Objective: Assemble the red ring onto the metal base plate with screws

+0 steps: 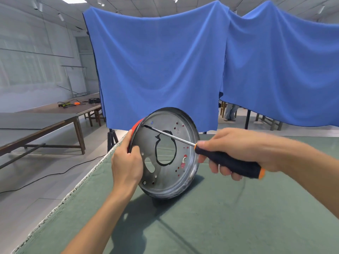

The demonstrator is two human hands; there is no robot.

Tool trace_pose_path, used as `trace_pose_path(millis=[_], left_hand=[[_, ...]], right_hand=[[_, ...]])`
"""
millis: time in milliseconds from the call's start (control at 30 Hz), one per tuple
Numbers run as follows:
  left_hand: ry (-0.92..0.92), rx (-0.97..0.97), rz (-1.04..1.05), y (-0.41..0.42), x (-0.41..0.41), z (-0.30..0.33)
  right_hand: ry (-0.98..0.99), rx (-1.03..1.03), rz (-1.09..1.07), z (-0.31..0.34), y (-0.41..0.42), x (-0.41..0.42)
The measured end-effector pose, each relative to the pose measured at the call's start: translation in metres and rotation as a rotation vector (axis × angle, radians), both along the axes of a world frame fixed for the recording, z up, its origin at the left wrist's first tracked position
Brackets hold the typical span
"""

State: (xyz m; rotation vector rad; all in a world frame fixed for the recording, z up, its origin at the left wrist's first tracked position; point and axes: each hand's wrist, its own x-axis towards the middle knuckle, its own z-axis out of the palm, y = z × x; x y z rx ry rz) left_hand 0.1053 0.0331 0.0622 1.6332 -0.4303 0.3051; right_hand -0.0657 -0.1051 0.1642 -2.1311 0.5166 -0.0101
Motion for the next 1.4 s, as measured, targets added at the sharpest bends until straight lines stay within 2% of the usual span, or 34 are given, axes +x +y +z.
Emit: trace_pose_path(millis=[33,67,133,233,267,300,333,400,433,467,533,567,667,700,733,767,800,833,867,900,967,1100,1133,1167,1200,1267,1300,1333,1367,1400], left_hand=[[0.006,0.001,0.003,0.001,0.001,0.0],[0.013,0.005,0.007,0.001,0.002,0.001],[0.021,0.021,0.016,0.001,0.0,0.003],[0.017,0.052,0.028,-0.002,-0.005,0.004],[0.013,0.063,0.028,-0.004,-0.006,0.003],[0.007,0.074,0.028,-0.005,-0.007,0.002],[0.0,0.085,0.033,-0.006,-0.007,0.001],[-0.015,0.117,0.049,-0.006,-0.007,-0.002],[-0.023,0.132,0.055,-0.006,-0.007,-0.003],[-0.026,0.141,0.058,-0.006,-0.007,-0.003],[-0.018,0.149,0.058,-0.005,-0.005,-0.002],[-0.012,0.149,0.058,-0.005,-0.004,-0.001],[-0.006,0.161,0.059,-0.007,-0.004,0.0],[-0.012,0.168,0.065,-0.008,-0.005,0.0],[-0.018,0.177,0.073,-0.008,-0.006,-0.001],[-0.024,0.181,0.08,-0.008,-0.006,-0.001],[-0.029,0.181,0.082,-0.007,-0.006,-0.002],[-0.034,0.182,0.078,-0.006,-0.006,-0.002],[-0.036,0.184,0.073,-0.005,-0.005,-0.002],[-0.035,0.187,0.068,-0.005,-0.005,-0.001],[-0.037,0.183,0.072,-0.005,-0.005,0.001],[-0.038,0.204,0.086,-0.008,-0.003,0.001],[-0.041,0.208,0.087,-0.008,-0.002,0.0],[-0.047,0.209,0.086,-0.008,-0.003,-0.001],[-0.051,0.205,0.085,-0.007,-0.003,-0.002],[-0.055,0.196,0.083,-0.005,-0.002,-0.002],[-0.058,0.193,0.08,-0.004,-0.001,-0.002],[-0.063,0.193,0.078,-0.004,0.0,-0.002],[-0.068,0.195,0.077,-0.003,0.001,-0.001],[-0.071,0.193,0.077,-0.004,0.001,0.0]], right_hand=[[0.021,-0.001,0.006,0.002,-0.003,-0.001],[0.03,-0.1,-0.013,0.001,-0.004,-0.001],[0.012,-0.492,-0.089,-0.005,-0.004,-0.001],[-0.075,-1.231,-0.279,-0.017,-0.005,-0.003],[-0.143,-1.337,-0.3,-0.019,-0.003,-0.004],[-0.148,-1.329,-0.281,-0.018,-0.003,-0.005],[-0.15,-1.139,-0.237,-0.014,-0.004,-0.006],[-0.049,-0.393,-0.121,0.0,-0.002,-0.006],[0.022,-0.126,-0.081,0.006,-0.002,-0.007],[0.064,-0.011,-0.054,0.011,-0.004,-0.007],[0.07,-0.113,-0.056,0.016,-0.009,-0.01],[0.05,-0.28,-0.084,0.013,-0.01,-0.01],[-0.102,-0.989,-0.239,-0.005,-0.019,-0.007],[-0.149,-1.056,-0.261,-0.008,-0.019,-0.006],[-0.157,-0.938,-0.24,-0.008,-0.018,-0.006],[-0.13,-0.624,-0.199,-0.005,-0.018,-0.006],[-0.058,-0.217,-0.159,0.001,-0.017,-0.007],[0.045,0.086,-0.119,0.005,-0.015,-0.008],[0.101,0.233,-0.097,0.008,-0.015,-0.011],[0.121,0.219,-0.085,0.007,-0.016,-0.013],[0.111,-0.078,-0.091,0.004,-0.017,-0.012],[-0.052,-1.099,-0.281,-0.016,-0.018,-0.008],[-0.116,-1.247,-0.318,-0.017,-0.016,-0.006],[-0.138,-1.206,-0.306,-0.015,-0.014,-0.007],[-0.141,-0.938,-0.254,-0.01,-0.015,-0.007],[-0.008,-0.151,-0.123,0.003,-0.012,-0.007],[0.065,0.071,-0.079,0.006,-0.011,-0.008],[0.092,0.125,-0.059,0.007,-0.012,-0.009],[0.094,0.055,-0.061,0.006,-0.013,-0.009],[0.086,-0.104,-0.073,0.003,-0.013,-0.009]])
